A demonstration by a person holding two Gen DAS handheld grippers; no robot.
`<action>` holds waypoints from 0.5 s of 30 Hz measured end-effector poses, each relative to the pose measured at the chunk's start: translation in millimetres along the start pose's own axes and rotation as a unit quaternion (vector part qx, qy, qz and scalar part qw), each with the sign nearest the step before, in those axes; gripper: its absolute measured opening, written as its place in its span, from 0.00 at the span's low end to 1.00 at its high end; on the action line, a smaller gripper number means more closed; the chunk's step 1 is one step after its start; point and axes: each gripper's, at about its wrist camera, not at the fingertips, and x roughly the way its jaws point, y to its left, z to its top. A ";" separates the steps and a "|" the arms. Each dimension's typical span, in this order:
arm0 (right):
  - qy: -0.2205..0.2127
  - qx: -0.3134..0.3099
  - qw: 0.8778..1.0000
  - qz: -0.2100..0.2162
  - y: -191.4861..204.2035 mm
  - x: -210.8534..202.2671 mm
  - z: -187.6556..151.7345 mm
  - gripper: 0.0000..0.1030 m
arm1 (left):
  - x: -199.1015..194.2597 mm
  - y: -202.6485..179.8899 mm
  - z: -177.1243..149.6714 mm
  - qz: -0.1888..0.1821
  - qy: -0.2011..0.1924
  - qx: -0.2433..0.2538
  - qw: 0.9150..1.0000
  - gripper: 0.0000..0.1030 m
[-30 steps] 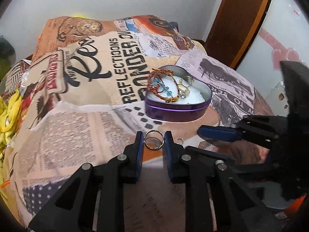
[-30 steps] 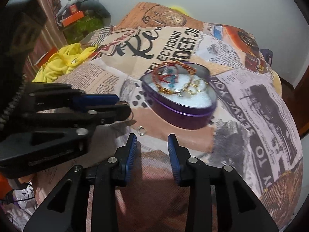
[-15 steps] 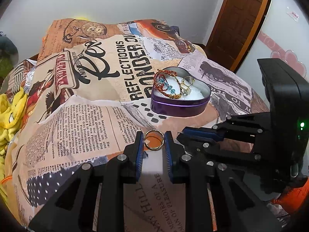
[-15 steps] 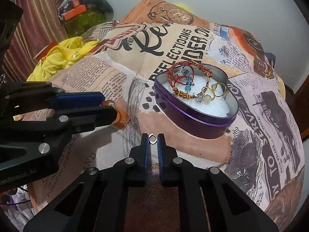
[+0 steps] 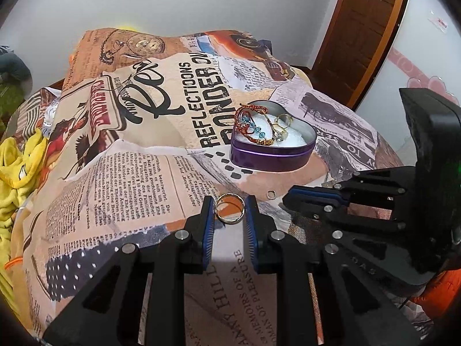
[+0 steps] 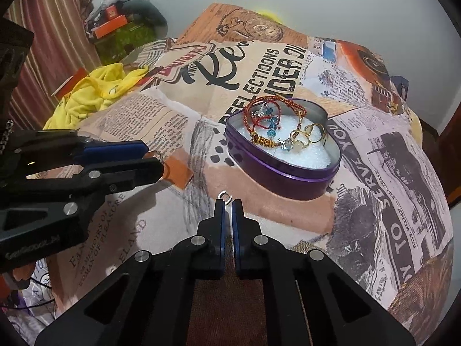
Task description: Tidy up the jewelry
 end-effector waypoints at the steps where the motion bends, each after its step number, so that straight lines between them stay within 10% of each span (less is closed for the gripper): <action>1: 0.003 0.003 1.000 0.003 -1.2 -0.5 -0.1 0.04 | -0.5 0.2 -0.3 0.000 0.000 -0.001 1.000 0.20; 15: 0.017 0.012 1.000 0.003 -1.1 10.6 6.9 0.20 | -3.3 5.3 -3.1 -0.010 -0.004 -0.007 1.000 0.20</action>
